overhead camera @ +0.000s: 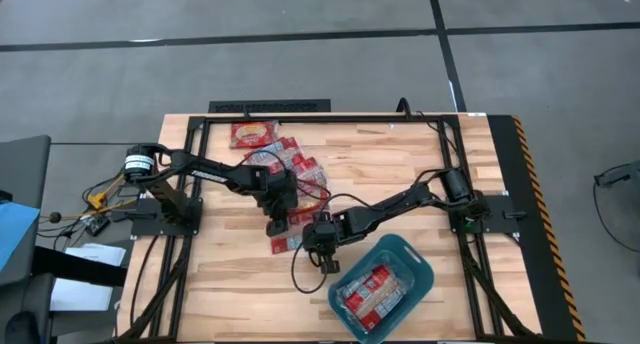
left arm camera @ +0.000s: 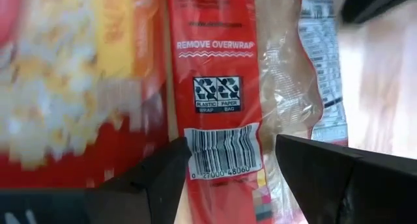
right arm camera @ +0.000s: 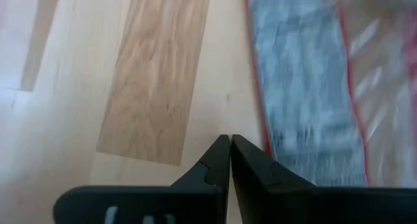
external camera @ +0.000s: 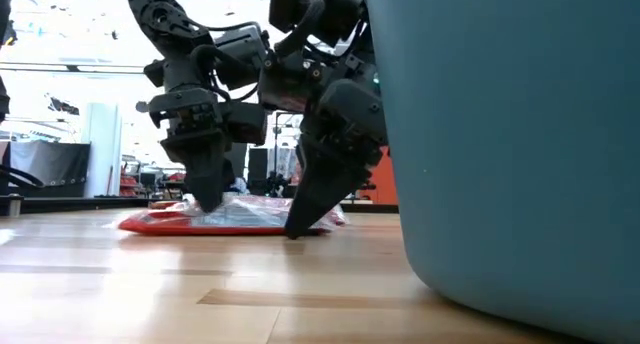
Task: Sort popcorn bags into baskets
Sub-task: Adjust the popcorn bag
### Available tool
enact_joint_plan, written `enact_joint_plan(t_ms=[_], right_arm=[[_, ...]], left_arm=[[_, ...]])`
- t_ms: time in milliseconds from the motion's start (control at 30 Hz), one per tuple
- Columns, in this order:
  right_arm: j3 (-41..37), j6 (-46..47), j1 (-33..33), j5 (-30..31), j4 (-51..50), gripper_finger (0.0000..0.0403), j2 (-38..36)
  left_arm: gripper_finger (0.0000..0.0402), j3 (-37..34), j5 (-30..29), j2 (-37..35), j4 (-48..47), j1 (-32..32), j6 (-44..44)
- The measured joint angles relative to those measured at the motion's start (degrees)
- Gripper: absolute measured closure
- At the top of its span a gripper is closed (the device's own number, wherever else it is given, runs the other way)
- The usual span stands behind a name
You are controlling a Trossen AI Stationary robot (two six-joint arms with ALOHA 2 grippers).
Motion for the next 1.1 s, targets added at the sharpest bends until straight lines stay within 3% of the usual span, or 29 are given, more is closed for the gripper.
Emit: enact_joint_plan(t_ms=[367,600,767,1100], right_arm=[[-0.13,-0.01,-0.09,-0.11,0.35,0.0361,-0.21],[-0.22,-0.01,0.39,0.35,0.57,0.0361,-0.62],[-0.24,-0.01,0.46,0.32,1.27,0.0361,-0.66],[-0.24,0.01,-0.13,0.33,3.36,0.0361,-0.78]], left_arm=[[0.0150,7.73,-0.40,-1.33,-11.00,2.47,2.27],[0.0145,4.65,-2.44,-1.40,-7.54,2.47,5.05],[0.0145,0.98,-0.78,-1.40,-2.00,2.06,1.60],[0.0145,-0.06,-0.59,-1.42,-0.93,-4.03,-4.59]])
